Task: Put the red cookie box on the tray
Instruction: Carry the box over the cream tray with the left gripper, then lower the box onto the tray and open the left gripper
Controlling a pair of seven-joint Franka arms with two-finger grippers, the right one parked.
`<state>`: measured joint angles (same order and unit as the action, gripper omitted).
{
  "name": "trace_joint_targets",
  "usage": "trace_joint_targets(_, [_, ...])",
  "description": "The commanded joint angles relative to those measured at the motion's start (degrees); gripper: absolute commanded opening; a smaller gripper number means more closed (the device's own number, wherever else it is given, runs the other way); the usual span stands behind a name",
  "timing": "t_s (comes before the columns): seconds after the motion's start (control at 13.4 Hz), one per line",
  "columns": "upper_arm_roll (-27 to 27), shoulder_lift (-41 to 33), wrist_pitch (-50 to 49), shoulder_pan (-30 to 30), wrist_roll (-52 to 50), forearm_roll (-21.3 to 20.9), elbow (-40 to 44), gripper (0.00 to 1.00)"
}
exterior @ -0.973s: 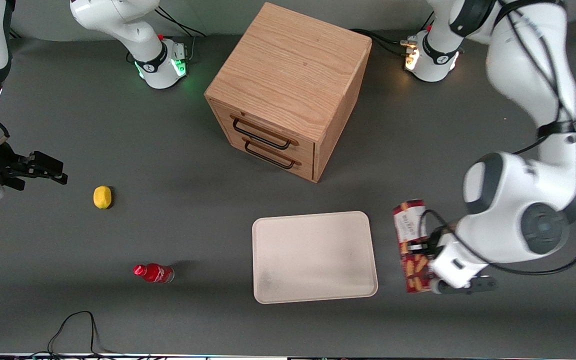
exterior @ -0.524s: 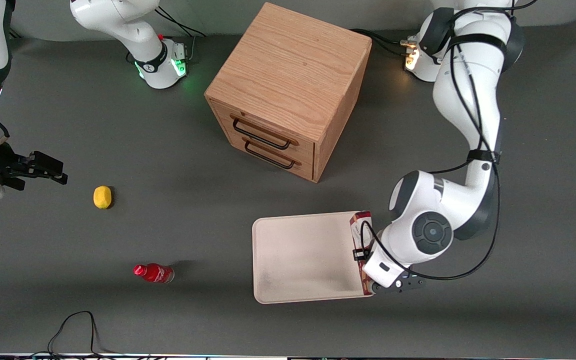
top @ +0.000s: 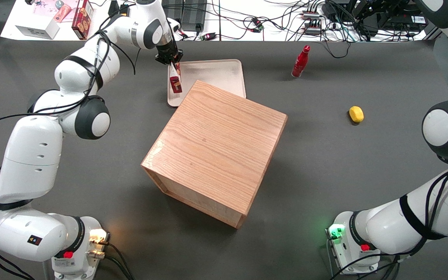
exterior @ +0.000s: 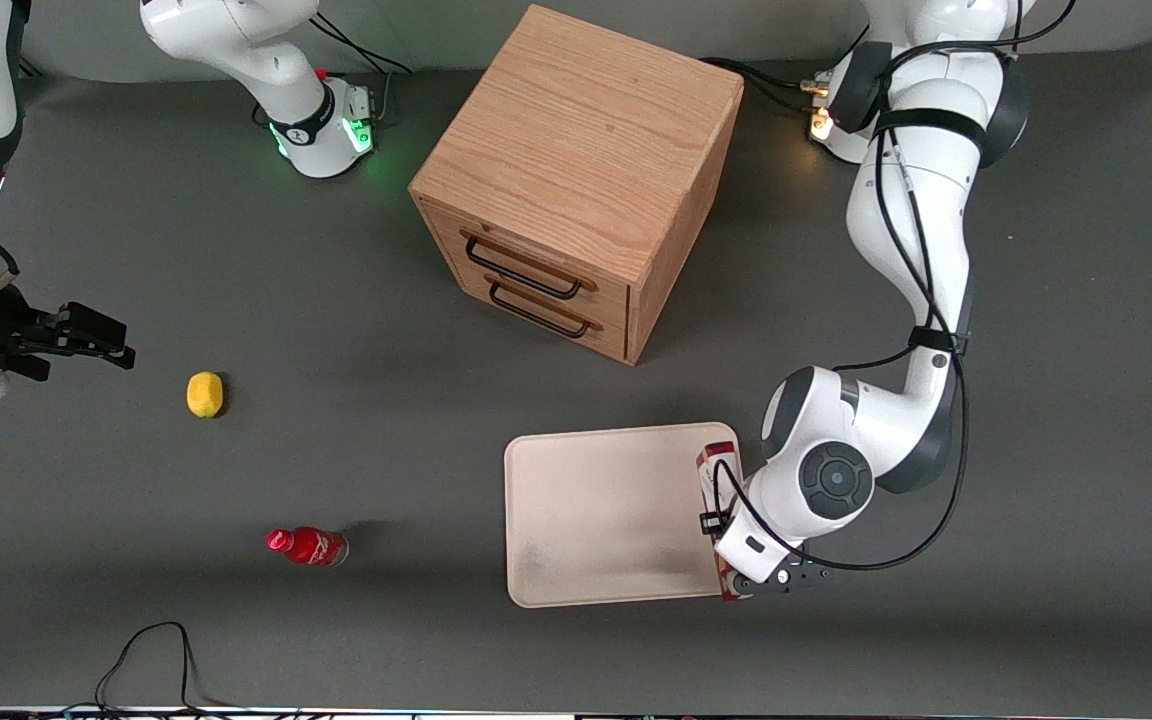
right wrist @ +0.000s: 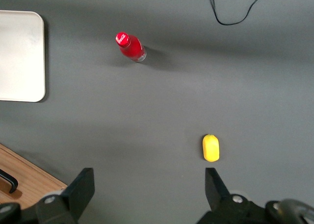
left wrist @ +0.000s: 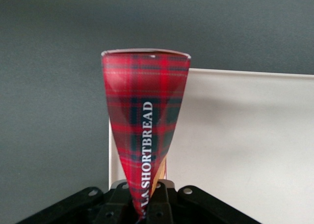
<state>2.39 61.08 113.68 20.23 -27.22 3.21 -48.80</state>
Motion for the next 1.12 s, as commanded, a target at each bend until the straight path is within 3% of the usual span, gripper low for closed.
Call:
trace_joint_targets(0.0, [-0.73,1.15,-1.18,0.43,0.15,-0.48,2.31,0.00])
trace_joint_targets(0.22, [-0.72,1.15,-1.97,0.51,0.15,-0.48,1.69,0.00])
trace_joint_targets(0.3, [-0.64,1.15,-1.54,0.43,0.15,-0.48,0.99,0.36])
trace_joint_targets(0.37, [-0.64,1.15,-1.53,0.43,0.24,-0.48,0.99,0.98])
trace_joint_targets(0.82, [-0.72,0.80,-2.32,0.34,0.33,-0.48,0.90,1.00])
trace_joint_targets(1.05, [-0.81,-1.74,-8.72,-0.19,0.42,-0.57,1.07,1.00])
